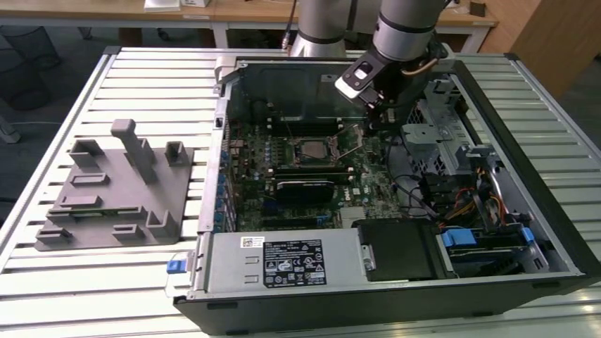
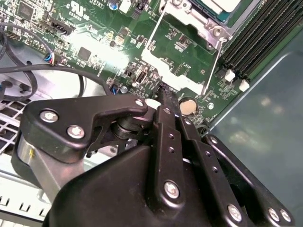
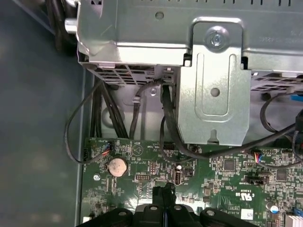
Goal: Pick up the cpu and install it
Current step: 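Close the cpu cover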
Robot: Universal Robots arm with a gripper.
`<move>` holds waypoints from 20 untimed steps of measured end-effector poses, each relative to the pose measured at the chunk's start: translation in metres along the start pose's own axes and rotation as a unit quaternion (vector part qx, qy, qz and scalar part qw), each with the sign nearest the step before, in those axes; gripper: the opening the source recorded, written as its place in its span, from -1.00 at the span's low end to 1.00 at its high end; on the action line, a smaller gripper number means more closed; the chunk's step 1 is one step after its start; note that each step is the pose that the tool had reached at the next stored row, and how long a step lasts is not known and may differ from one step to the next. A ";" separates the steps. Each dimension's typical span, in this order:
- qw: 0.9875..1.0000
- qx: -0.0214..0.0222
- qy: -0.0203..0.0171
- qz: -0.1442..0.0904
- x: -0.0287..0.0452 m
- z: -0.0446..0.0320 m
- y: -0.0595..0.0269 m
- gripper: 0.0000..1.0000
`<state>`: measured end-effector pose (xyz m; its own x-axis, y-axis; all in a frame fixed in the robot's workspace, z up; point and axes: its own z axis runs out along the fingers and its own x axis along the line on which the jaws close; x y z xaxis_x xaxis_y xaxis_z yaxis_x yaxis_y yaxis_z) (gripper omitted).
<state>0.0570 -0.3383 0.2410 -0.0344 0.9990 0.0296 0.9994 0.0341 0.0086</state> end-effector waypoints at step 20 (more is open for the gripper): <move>1.000 0.000 0.001 -0.001 0.0005 0.0020 -0.0174 -0.79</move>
<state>0.0396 -0.3383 0.2388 -0.0354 0.9989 0.0307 0.9993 0.0352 0.0086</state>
